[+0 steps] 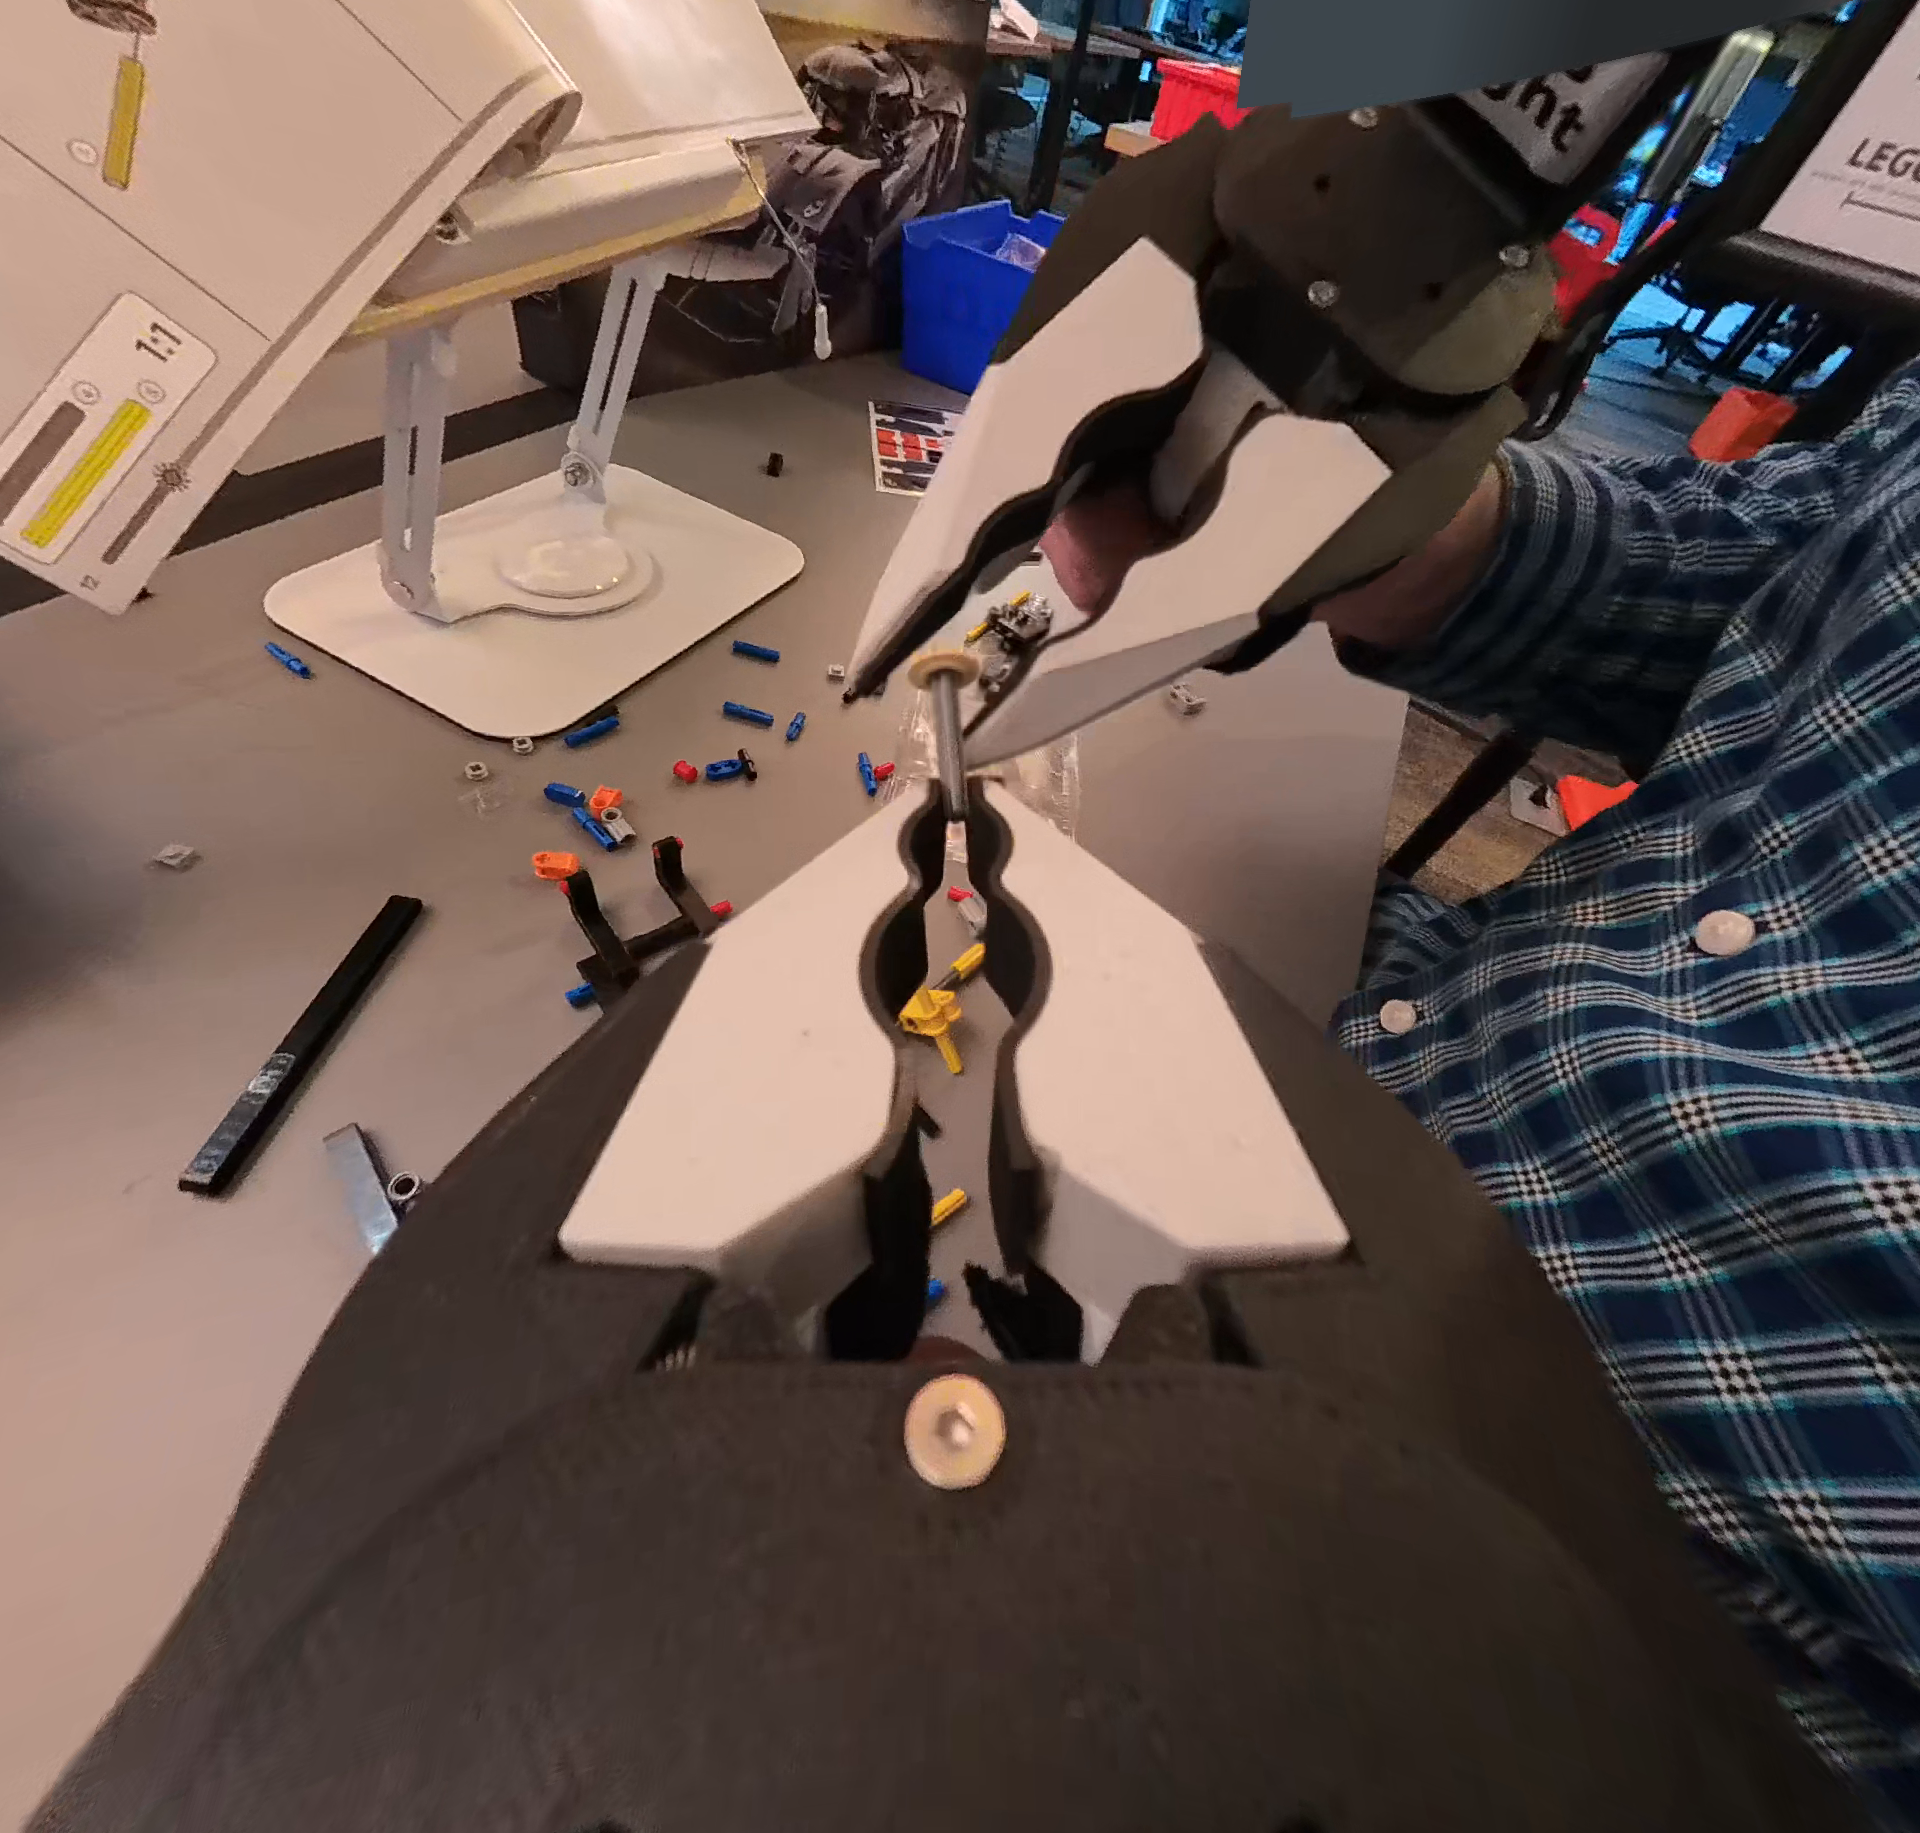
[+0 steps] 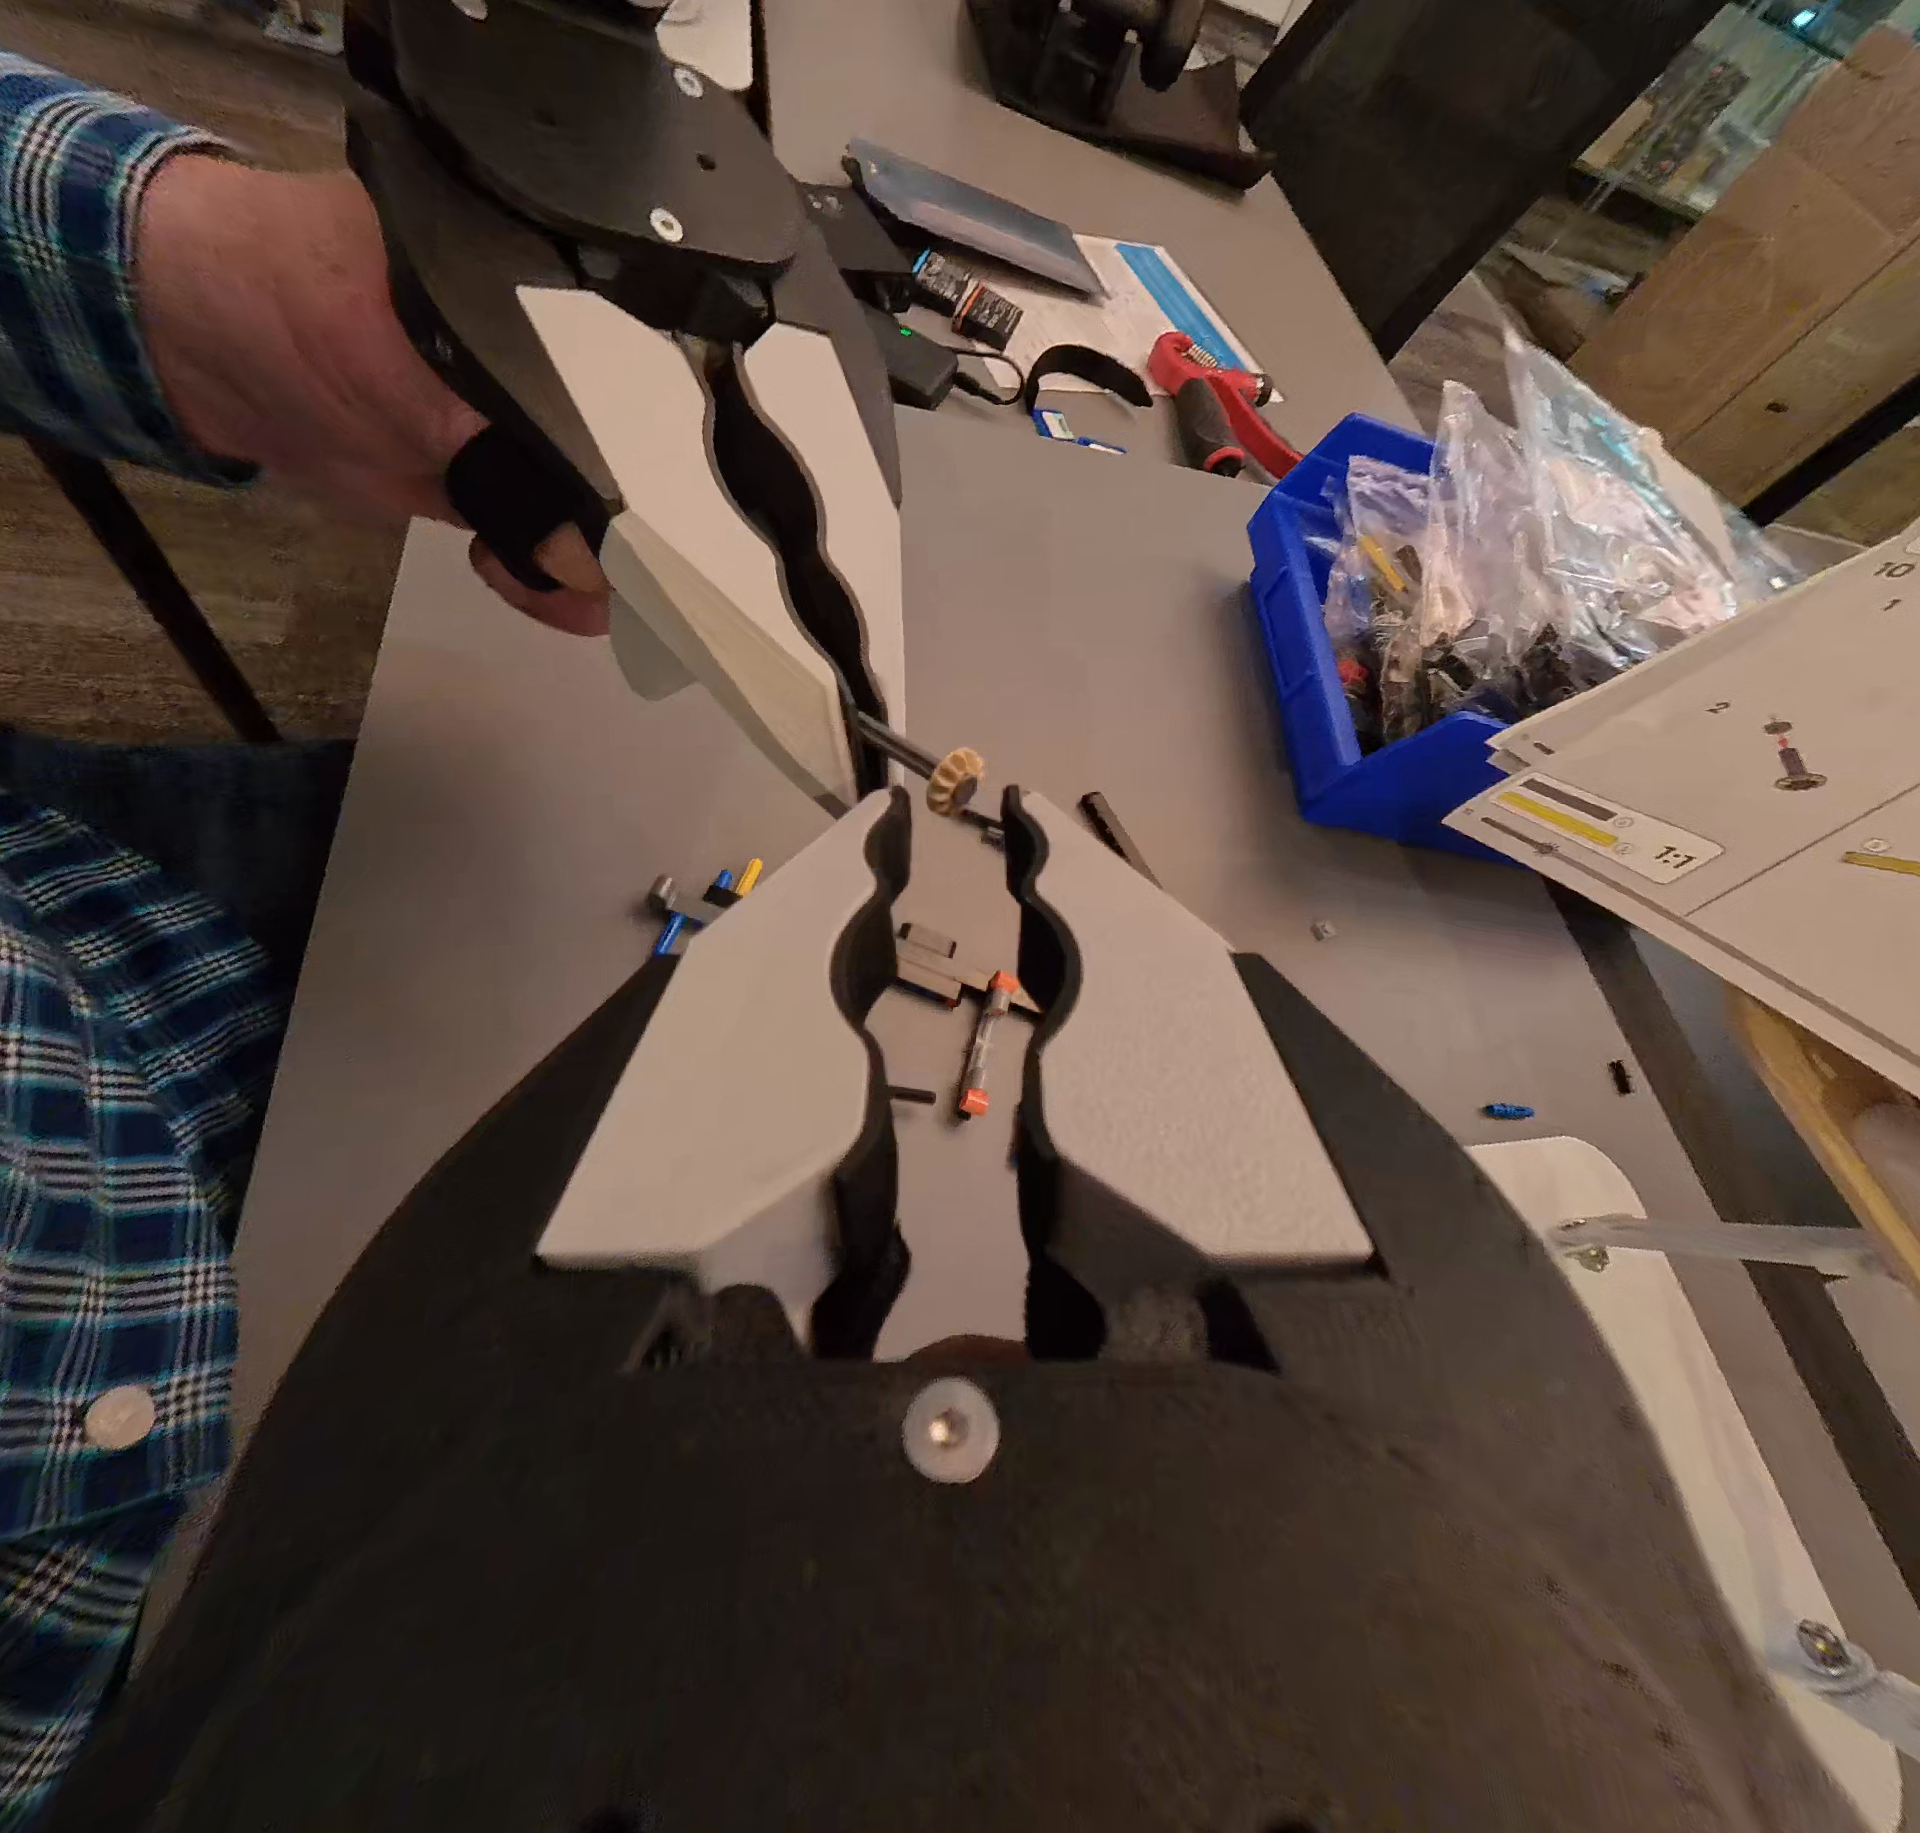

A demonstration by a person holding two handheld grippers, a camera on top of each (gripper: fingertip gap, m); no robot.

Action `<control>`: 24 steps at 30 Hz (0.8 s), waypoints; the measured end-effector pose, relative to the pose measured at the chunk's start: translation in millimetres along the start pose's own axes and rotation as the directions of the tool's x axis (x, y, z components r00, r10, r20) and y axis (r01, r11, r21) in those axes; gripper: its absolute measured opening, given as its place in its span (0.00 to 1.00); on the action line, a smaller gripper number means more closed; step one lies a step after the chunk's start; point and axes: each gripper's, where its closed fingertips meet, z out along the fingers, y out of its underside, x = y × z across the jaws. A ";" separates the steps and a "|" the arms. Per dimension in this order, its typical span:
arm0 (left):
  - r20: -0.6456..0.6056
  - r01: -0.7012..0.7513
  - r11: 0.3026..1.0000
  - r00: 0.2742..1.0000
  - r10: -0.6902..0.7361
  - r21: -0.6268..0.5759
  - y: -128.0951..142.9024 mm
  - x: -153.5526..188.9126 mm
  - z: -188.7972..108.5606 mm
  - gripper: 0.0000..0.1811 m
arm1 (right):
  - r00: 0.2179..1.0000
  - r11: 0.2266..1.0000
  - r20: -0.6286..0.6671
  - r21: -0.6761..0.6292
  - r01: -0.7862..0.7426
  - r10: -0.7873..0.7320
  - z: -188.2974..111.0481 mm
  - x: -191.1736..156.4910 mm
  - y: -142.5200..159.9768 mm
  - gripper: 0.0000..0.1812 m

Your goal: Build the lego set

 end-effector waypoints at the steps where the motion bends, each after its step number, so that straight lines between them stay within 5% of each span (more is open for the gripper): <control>1: -0.005 -0.006 1.000 1.000 0.006 -0.002 -0.1 0.8 -0.3 0.01 | 1.000 1.000 0.014 -0.005 0.001 -0.001 -0.2 -1.5 1.1 0.09; 13: -0.098 -0.014 0.999 0.995 0.009 -0.041 4.2 10.7 -1.0 0.00 | 0.982 0.997 0.177 -0.012 0.075 -0.071 -11.6 -5.2 4.8 0.21; 24: -0.189 -0.039 0.997 0.982 0.026 -0.066 8.2 23.9 -3.6 0.00 | 0.897 0.970 0.371 0.054 0.239 -0.241 -13.9 -27.2 -1.9 0.12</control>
